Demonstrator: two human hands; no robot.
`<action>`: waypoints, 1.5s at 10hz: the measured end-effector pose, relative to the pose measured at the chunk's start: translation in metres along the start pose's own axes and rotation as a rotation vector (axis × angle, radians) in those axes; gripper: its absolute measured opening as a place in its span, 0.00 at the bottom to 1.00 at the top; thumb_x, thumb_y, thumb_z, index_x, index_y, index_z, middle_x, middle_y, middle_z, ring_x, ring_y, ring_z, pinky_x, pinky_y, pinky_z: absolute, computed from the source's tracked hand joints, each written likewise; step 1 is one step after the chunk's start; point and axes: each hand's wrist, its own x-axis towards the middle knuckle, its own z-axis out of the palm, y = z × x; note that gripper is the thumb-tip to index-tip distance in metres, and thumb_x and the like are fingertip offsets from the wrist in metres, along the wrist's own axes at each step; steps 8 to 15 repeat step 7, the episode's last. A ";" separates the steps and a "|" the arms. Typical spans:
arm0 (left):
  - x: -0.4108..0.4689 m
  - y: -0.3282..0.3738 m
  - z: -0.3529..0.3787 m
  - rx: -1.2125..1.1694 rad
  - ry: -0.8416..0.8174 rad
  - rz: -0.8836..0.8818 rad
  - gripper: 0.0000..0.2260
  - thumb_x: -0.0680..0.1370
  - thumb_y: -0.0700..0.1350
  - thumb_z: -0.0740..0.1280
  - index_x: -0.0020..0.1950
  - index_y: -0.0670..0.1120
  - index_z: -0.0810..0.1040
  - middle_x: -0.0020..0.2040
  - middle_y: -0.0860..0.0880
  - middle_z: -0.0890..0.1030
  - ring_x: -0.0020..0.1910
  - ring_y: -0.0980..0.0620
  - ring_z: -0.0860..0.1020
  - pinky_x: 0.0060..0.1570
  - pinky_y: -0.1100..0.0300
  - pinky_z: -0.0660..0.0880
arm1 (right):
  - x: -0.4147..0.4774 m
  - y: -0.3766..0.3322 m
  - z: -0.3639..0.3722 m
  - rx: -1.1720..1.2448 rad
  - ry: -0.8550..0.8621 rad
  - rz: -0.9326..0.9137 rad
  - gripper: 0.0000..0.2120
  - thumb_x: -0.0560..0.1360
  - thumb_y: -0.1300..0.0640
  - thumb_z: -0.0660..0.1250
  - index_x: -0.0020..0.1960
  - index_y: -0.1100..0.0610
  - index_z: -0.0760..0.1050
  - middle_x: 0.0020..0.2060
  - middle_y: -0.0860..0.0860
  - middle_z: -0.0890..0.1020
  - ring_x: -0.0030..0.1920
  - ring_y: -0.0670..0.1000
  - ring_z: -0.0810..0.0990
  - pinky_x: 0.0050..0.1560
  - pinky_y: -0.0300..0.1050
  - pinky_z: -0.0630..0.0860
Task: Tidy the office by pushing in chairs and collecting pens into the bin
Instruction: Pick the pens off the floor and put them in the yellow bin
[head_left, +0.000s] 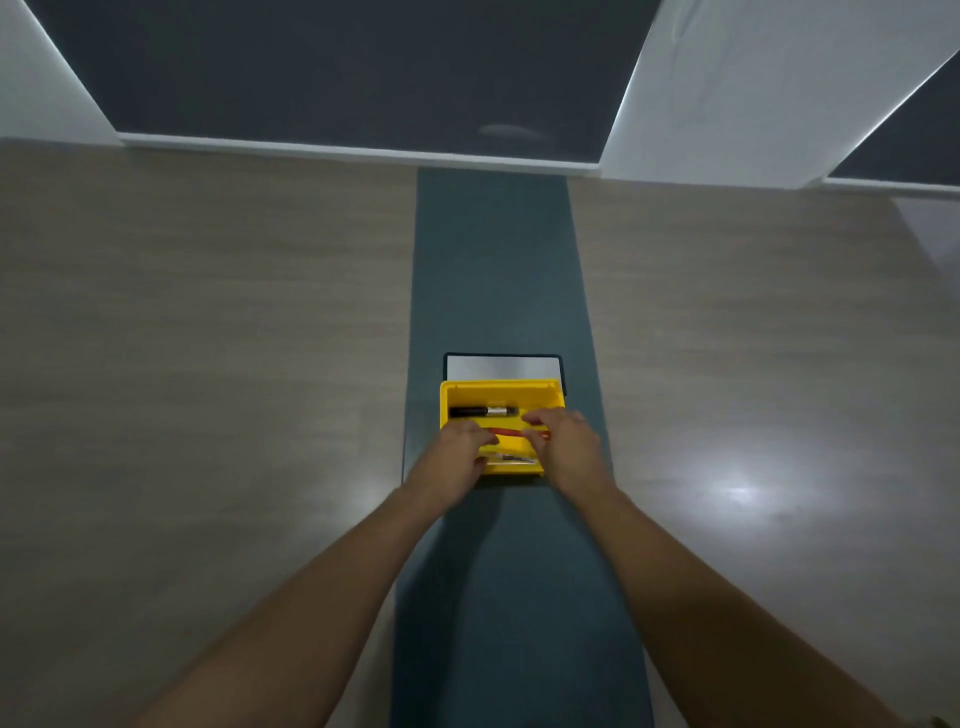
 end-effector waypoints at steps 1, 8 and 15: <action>0.001 -0.008 0.004 -0.048 0.019 -0.014 0.18 0.82 0.45 0.72 0.72 0.48 0.81 0.71 0.45 0.79 0.71 0.44 0.76 0.73 0.51 0.72 | 0.013 -0.006 0.007 0.010 0.026 0.037 0.14 0.84 0.49 0.69 0.68 0.47 0.83 0.65 0.53 0.83 0.67 0.58 0.78 0.68 0.59 0.75; -0.088 -0.021 0.028 -0.274 0.158 -0.119 0.13 0.85 0.49 0.68 0.68 0.50 0.81 0.62 0.52 0.79 0.58 0.56 0.79 0.62 0.56 0.79 | -0.072 0.036 0.011 0.123 0.074 0.002 0.09 0.84 0.50 0.68 0.59 0.53 0.83 0.55 0.50 0.85 0.58 0.52 0.81 0.59 0.51 0.81; -0.088 -0.021 0.028 -0.274 0.158 -0.119 0.13 0.85 0.49 0.68 0.68 0.50 0.81 0.62 0.52 0.79 0.58 0.56 0.79 0.62 0.56 0.79 | -0.072 0.036 0.011 0.123 0.074 0.002 0.09 0.84 0.50 0.68 0.59 0.53 0.83 0.55 0.50 0.85 0.58 0.52 0.81 0.59 0.51 0.81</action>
